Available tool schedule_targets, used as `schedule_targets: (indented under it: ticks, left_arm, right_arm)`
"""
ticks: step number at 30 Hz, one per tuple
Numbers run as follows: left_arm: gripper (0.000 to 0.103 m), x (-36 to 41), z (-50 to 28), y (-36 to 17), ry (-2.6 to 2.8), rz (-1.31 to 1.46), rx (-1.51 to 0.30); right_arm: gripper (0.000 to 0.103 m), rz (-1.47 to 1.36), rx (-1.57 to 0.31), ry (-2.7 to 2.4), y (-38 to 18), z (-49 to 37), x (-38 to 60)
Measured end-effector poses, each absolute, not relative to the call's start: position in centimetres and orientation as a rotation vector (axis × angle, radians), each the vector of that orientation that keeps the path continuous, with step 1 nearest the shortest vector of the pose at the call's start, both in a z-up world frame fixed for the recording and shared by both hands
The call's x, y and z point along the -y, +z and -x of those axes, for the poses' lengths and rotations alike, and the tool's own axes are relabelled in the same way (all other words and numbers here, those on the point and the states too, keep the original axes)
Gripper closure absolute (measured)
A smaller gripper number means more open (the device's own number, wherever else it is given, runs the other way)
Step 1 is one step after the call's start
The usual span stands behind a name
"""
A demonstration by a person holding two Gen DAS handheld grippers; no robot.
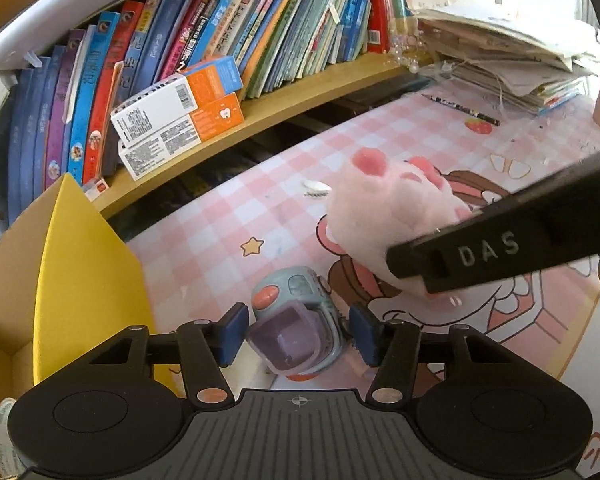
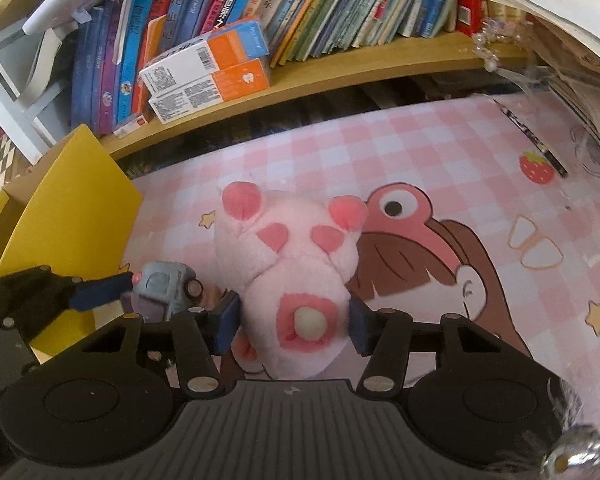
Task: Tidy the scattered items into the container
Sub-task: 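Lift the toy car and pink pig off the desk with both tools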
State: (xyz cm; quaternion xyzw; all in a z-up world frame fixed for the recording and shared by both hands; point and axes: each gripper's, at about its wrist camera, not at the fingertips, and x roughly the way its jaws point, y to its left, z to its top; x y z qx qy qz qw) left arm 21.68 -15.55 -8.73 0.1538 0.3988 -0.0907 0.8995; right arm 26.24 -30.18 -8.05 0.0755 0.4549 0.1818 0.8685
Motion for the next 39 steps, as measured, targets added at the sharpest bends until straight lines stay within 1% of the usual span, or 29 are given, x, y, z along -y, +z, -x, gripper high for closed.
schedule_targets:
  ticks: [1,2,3,4,11,23,39]
  left_arm:
    - [0.058,15.6,-21.6,-8.6,-0.186,-0.323,-0.815]
    - [0.058,15.6,-21.4,-8.4,-0.186,-0.324,-0.808]
    - [0.060,15.6,-21.4,-8.2,-0.189,-0.321,-0.805]
    - [0.066,15.6,-21.2,-8.1,-0.192,-0.321,-0.801]
    - [0.066,15.5,-20.3,-7.3,-0.201,-0.312,-0.799]
    - [0.066,15.4,-18.1,-5.4,-0.218,-0.292,-0.775]
    - [0.066,14.7,-13.7,-2.3,-0.223,-0.247,-0.725]
  right_arm:
    - [0.051,-0.160,-0.953,0.378,-8.0,-26.1,30.3]
    - [0.051,-0.161,-0.953,0.375,-8.0,-26.0,30.4]
    - [0.051,-0.162,-0.953,0.374,-8.0,-25.9,30.4]
    - [0.051,-0.163,-0.953,0.374,-8.0,-25.8,30.4]
    - [0.054,-0.162,-0.945,0.379,-7.4,-24.9,30.5]
    - [0.054,-0.158,-0.945,0.377,-6.7,-22.9,31.0]
    - [0.057,-0.137,-0.925,0.380,-4.3,-18.2,31.7]
